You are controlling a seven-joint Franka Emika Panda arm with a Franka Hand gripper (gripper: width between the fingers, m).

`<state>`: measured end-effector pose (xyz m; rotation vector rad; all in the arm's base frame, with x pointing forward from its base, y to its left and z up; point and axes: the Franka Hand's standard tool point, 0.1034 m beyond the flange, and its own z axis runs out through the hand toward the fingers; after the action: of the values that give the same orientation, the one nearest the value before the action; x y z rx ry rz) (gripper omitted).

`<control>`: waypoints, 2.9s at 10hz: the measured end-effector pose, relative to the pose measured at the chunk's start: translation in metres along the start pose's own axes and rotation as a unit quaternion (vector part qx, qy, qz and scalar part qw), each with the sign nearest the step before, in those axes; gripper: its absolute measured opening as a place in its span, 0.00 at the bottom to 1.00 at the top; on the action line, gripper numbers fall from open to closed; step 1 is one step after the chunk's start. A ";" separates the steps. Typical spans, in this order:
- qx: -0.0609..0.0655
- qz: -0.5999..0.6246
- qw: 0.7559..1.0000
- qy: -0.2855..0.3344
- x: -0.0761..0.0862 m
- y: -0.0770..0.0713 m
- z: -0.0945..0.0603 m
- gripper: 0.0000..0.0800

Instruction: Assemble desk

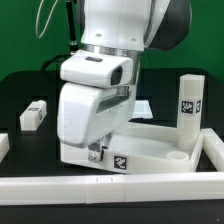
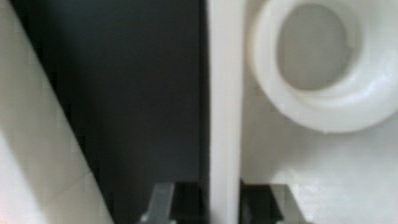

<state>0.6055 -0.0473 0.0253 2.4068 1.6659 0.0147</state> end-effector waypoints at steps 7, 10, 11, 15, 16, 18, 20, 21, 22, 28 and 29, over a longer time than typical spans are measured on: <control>-0.033 -0.044 0.998 0.011 0.039 0.024 -0.010 0.09; -0.037 -0.076 0.996 0.001 0.051 0.028 -0.004 0.10; -0.038 -0.078 0.996 0.001 0.052 0.029 -0.004 0.10; -0.017 -0.071 0.997 -0.013 0.050 0.029 -0.004 0.10; -0.018 -0.071 0.997 -0.013 0.049 0.029 -0.004 0.24; -0.003 -0.072 0.997 -0.017 0.048 0.020 -0.004 0.41; -0.002 -0.070 0.997 -0.018 0.047 0.021 -0.003 0.76; -0.002 -0.070 0.997 -0.018 0.047 0.021 -0.003 0.76; -0.002 -0.070 0.997 -0.018 0.046 0.021 -0.003 0.80; -0.002 -0.068 0.997 -0.018 0.044 0.021 -0.003 0.81; -0.002 -0.068 0.998 -0.018 0.044 0.022 -0.005 0.81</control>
Offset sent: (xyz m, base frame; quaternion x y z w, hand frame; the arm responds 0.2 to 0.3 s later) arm 0.0225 0.0276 0.0095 -0.0735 0.0545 -0.0409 0.9950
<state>0.6415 -0.0130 0.0290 2.2715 1.8063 -0.0457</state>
